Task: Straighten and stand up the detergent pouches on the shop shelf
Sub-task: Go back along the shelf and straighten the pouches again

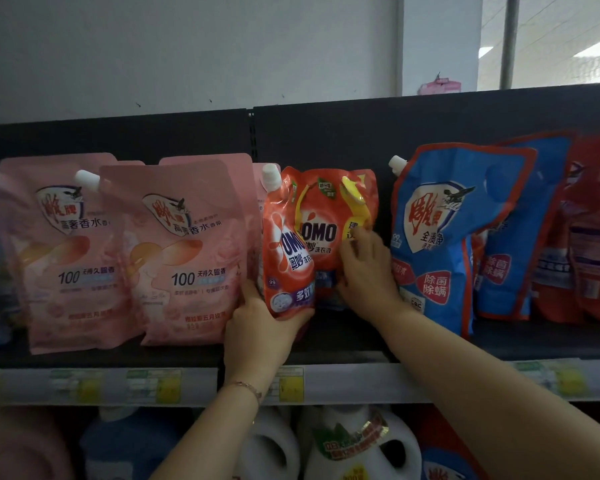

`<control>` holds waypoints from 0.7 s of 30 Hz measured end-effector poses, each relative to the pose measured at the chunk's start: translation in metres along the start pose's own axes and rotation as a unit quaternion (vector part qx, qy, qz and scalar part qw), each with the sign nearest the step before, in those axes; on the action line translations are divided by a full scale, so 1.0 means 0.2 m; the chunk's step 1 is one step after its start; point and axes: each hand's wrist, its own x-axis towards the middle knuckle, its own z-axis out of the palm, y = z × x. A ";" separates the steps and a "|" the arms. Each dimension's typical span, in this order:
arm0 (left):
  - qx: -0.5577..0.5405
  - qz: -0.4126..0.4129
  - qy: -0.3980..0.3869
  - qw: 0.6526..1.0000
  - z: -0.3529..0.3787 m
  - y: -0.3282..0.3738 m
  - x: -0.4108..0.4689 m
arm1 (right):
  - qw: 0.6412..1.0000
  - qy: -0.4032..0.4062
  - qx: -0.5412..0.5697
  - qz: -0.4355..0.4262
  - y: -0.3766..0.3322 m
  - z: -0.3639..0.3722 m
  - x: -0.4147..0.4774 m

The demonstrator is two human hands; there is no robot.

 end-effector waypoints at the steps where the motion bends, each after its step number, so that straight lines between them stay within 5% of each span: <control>1: 0.001 0.000 0.002 1.000 0.00 0.00 0.00 | 0.996 -0.017 -0.046 -0.069 -0.01 0.00 0.01; 4: 0.010 -0.004 0.000 1.000 0.01 0.00 0.01 | 0.975 -0.144 -0.022 -0.168 -0.04 0.00 0.02; 13: 0.010 -0.005 -0.007 1.000 0.01 0.00 0.01 | 0.976 -0.198 -0.082 0.048 -0.04 0.04 0.03; 21: 0.021 -0.004 -0.012 1.000 -0.01 0.03 -0.01 | 0.962 -0.054 0.094 0.251 -0.12 0.05 0.07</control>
